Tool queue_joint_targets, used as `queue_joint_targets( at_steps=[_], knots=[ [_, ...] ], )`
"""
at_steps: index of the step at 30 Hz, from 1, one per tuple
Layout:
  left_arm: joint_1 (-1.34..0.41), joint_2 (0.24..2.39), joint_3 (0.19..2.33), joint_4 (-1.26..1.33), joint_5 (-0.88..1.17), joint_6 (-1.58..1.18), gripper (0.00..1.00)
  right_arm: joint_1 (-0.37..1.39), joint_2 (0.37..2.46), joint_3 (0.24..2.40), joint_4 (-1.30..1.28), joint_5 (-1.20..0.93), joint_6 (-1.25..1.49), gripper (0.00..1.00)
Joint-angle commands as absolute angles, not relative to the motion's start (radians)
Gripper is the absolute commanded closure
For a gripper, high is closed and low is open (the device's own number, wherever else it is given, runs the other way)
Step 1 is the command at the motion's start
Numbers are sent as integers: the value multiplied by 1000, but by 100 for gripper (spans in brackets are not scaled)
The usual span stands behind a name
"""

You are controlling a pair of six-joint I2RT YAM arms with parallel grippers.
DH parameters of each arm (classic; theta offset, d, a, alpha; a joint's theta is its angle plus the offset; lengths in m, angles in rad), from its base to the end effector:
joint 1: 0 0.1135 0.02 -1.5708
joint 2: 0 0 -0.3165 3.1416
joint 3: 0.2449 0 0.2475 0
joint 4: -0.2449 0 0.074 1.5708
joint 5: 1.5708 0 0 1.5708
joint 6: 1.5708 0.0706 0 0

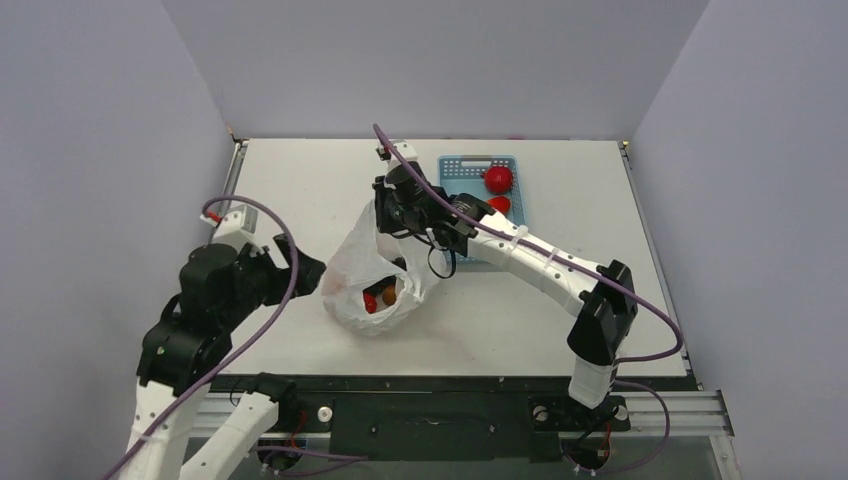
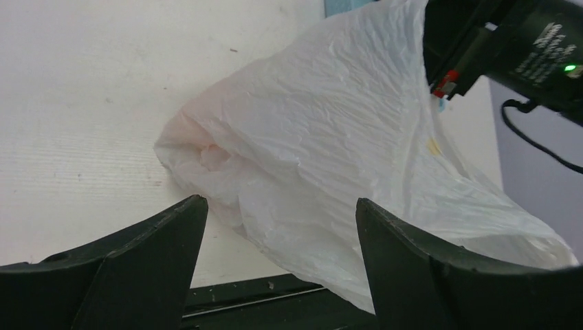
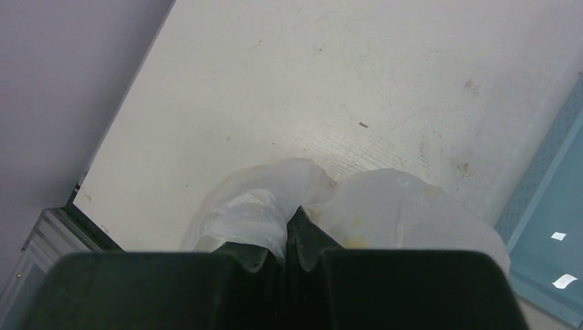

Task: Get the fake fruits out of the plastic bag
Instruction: Adjust the plastic bag at the center of the board.

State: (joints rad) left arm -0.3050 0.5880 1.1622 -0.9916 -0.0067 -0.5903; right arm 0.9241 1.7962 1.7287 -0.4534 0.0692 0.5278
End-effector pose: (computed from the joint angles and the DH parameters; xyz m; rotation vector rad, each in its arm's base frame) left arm 0.0553 -0.0169 0.4113 -0.2935 2.0124 -0.5664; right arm 0.2808 0.3639 0.3938 -0.3887 2.1592 0.7865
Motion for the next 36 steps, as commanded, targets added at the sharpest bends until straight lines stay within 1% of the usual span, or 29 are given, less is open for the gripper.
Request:
queue_joint_targets(
  at_steps=[1, 4, 5, 9, 12, 16, 19, 20, 23, 25, 26, 27, 28, 29, 30, 31, 32, 33, 34, 35, 36],
  knots=[
    [-302, 588, 1083, -852, 119, -482, 21, 917, 1792, 1780, -451, 12, 558, 100],
    [-303, 514, 971, -656, 183, -504, 20, 908, 1791, 1779, -451, 8, 563, 100],
    [-302, 511, 959, -636, 199, -516, 20, 903, 1792, 1780, -451, 8, 564, 100],
    [-309, 559, 950, -583, 270, -537, 20, 894, 1797, 1790, -451, 8, 562, 100],
    [-328, 607, 949, -495, 394, -561, 20, 893, 1801, 1792, -450, 11, 558, 100],
    [-417, 680, 946, -457, 442, -560, 20, 891, 1812, 1799, -450, 9, 562, 100],
    [-511, 749, 965, -481, 377, -536, 20, 891, 1814, 1801, -450, -6, 565, 100],
    [-554, 779, 970, -508, 290, -528, 20, 891, 1814, 1799, -450, -19, 566, 100],
    [-592, 834, 979, -558, 178, -528, 20, 892, 1807, 1795, -449, -30, 564, 100],
    [-595, 852, 973, -588, 97, -535, 28, 893, 1798, 1781, -450, -29, 560, 100],
    [-594, 859, 976, -607, 37, -541, 42, 894, 1794, 1777, -450, -26, 557, 100],
    [-593, 872, 982, -648, -37, -541, 51, 895, 1785, 1764, -450, -24, 548, 100],
    [-594, 877, 985, -669, -71, -542, 68, 897, 1779, 1756, -450, -16, 541, 100],
    [-594, 884, 987, -707, -131, -542, 76, 899, 1765, 1740, -451, -13, 524, 100],
    [-594, 885, 986, -722, -156, -543, 93, 902, 1758, 1732, -457, -5, 514, 99],
    [-593, 878, 978, -742, -198, -545, 98, 903, 1743, 1715, -462, -4, 490, 89],
    [-593, 868, 972, -745, -211, -548, 100, 908, 1735, 1706, -472, 34, 476, 83],
    [-594, 844, 954, -734, -221, -548, 100, 910, 1715, 1679, -479, 52, 451, 70],
    [-593, 828, 932, -725, -222, -550, 100, 912, 1703, 1665, -490, 81, 440, 63],
    [-592, 791, 919, -698, -212, -549, 100, 916, 1677, 1628, -495, 99, 420, 52],
    [-593, 754, 891, -667, -202, -549, 100, 917, 1646, 1587, -497, 108, 401, 48]
  ],
)
